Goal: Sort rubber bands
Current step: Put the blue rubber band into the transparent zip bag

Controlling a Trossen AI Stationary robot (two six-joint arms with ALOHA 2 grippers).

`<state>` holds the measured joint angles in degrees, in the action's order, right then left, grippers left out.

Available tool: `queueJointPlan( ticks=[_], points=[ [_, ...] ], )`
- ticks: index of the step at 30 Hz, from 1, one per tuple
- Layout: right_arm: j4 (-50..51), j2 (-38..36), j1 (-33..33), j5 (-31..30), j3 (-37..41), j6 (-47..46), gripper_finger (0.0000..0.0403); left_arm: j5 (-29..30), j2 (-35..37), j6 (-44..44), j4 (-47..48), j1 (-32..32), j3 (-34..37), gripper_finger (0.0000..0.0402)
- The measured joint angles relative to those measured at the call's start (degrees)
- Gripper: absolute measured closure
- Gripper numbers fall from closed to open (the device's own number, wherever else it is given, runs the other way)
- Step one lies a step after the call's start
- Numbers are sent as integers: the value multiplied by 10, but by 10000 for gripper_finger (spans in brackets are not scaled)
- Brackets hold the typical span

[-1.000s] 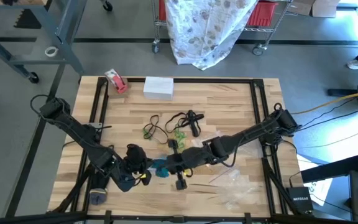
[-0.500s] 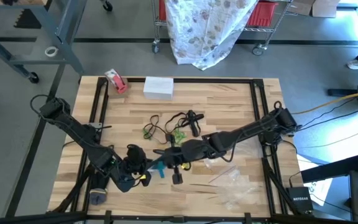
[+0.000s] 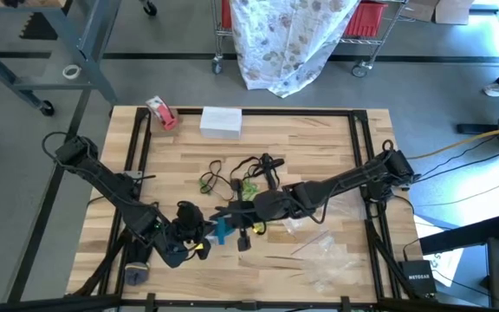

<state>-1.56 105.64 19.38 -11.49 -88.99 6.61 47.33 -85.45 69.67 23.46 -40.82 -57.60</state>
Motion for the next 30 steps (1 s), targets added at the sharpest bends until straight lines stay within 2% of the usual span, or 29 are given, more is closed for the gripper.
queueJointPlan(
  ticks=[7, 15, 26, 30],
  points=[
    [-12, -1, 1, -6, 0, 73, 402, 0, 0, 0, 0, 0, 0, 401],
    [47, 1, 2, -6, 0, 147, 402, -1, 0, 27, -4, 0, 0, 401],
    [87, 15, 2, 16, 1, 149, 402, -6, 0, 11, -80, 0, 0, 402],
    [92, 22, 15, 5, 1, 148, 402, -6, 1, 11, -79, 1, 0, 401]
  ],
)
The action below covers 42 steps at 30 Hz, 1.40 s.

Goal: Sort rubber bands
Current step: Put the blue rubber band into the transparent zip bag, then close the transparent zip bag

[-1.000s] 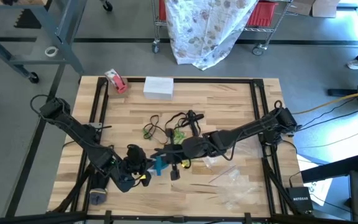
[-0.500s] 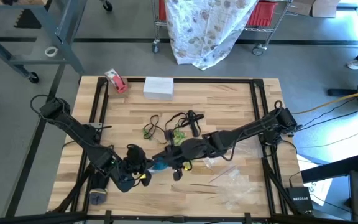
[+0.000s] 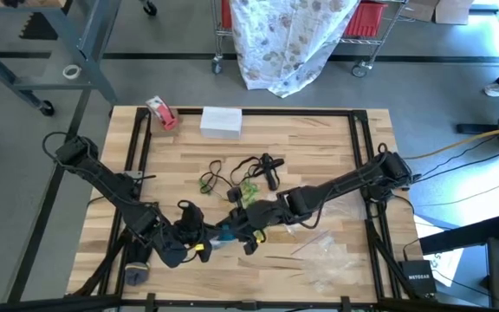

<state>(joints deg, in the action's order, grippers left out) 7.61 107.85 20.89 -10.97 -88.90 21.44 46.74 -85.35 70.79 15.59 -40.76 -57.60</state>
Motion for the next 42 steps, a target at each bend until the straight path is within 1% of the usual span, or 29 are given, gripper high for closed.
queueJointPlan(
  ticks=[4, 7, 10, 13, 17, 20, 24, 27, 30, 32, 34, 38, 42],
  points=[
    [1, 0, 23, -14, 0, 12, 402, 0, 0, 7, 3, 4, 0, 401],
    [27, 1, 26, -27, 0, 8, 402, 1, 0, -3, -7, 8, 0, 401],
    [54, 3, 17, -31, 0, -44, 402, -1, 0, -12, -19, 8, 0, 401],
    [55, 4, 9, -31, 0, -95, 402, -3, 0, -12, -16, 8, 0, 401],
    [72, 4, 4, -29, 0, -130, 396, -3, 1, -15, -11, 8, 0, 402],
    [102, 4, 4, -17, 0, -141, 368, -3, 1, -19, -11, 8, 0, 401],
    [156, 4, 6, -25, -7, -150, 309, -3, 1, -19, -6, 8, 0, 402],
    [193, 1, 8, -25, -37, -171, 270, -3, 1, -19, 0, 8, 0, 401],
    [238, 0, 8, -40, -75, -180, 244, -3, 1, -18, 3, 8, 0, 401],
    [241, 0, 7, -51, -95, -194, 235, -3, 1, -18, 3, 8, 0, 401],
    [218, 0, 7, -52, -107, -197, 232, -3, 1, -18, 3, 8, 0, 401],
    [197, 0, -4, -64, -110, -220, 231, -3, 1, -18, 3, 8, 0, 401],
    [234, 0, -20, -37, -110, -236, 231, -3, 1, -18, 5, 4, 0, 401]
  ],
)
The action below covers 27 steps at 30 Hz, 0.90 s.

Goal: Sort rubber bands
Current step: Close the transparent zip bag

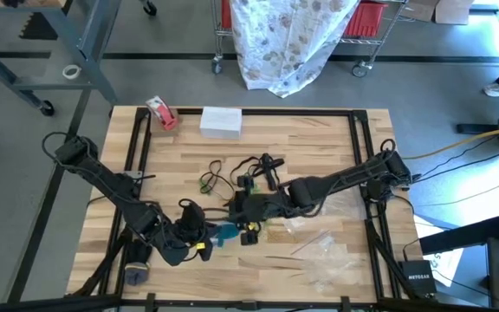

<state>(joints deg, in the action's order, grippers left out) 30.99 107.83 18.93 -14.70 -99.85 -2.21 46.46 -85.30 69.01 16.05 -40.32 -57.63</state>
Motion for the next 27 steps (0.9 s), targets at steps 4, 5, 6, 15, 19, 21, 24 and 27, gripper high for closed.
queueJointPlan(
  ticks=[4, 5, 6, 15, 19, 21, 24, 27],
  points=[
    [56, 0, 8, 4, 0, -4, 230, 0, 0, 2, 0, -5, 0, 401],
    [74, 0, 10, 8, 0, -4, 230, 0, 0, 2, 0, -6, 0, 401],
    [95, 0, 12, 10, 0, -5, 230, -1, 0, 2, 0, -7, 0, 401],
    [134, 1, 60, 45, 3, 15, 230, -17, 0, 11, 1, -12, 0, 402],
    [96, 14, 86, 15, 15, 59, 230, -17, 0, 11, 1, -6, 0, 401],
    [57, 22, 89, -19, 19, 80, 230, -17, 0, 12, 0, -3, 0, 401],
    [26, 41, 88, -40, 21, 100, 230, -17, 0, 11, -3, 1, 0, 401],
    [33, 66, 76, -42, 22, 104, 232, -17, 0, 1, -2, 4, 0, 401]
  ],
)
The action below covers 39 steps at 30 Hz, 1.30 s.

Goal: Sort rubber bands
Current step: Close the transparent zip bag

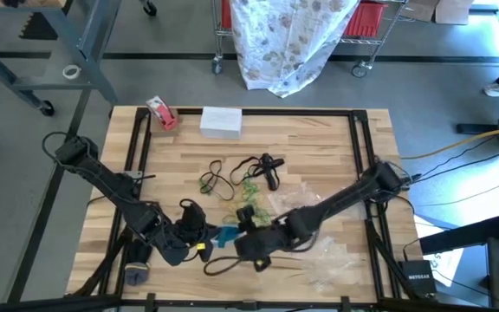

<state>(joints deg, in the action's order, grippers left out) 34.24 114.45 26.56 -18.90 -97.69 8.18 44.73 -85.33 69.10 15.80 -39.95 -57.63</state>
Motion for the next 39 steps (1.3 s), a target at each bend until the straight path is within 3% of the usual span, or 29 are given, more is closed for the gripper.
queueJointPlan(
  ticks=[4, 9, 13, 16, 20, 23, 28, 33, 39],
  points=[
    [17, 11, -5, -1, 0, -11, 272, 0, 0, -1, 4, 0, 0, 401],
    [15, 7, 3, 37, 0, -13, 387, 0, 0, 4, 30, 8, 0, 401],
    [11, 3, -3, 100, -3, -28, 387, 10, 0, 28, 62, 19, 0, 401],
    [11, 7, -14, 82, -3, -79, 399, 24, 0, 19, 48, 22, 0, 401],
    [-1, 8, -28, 194, -3, -78, 400, 4, 0, 13, 46, 25, 0, 401],
    [0, 8, -25, 124, -3, -89, 401, 0, 0, 14, 48, 21, 0, 401],
    [17, 8, -30, 118, -3, -91, 401, -2, 0, 9, 48, 17, 0, 401],
    [38, 4, -30, 106, -3, -107, 402, -23, 0, -101, 46, 1, 0, 401],
    [28, 2, -30, 106, -3, -110, 402, -25, 0, -145, 46, 2, 0, 386]
  ],
)
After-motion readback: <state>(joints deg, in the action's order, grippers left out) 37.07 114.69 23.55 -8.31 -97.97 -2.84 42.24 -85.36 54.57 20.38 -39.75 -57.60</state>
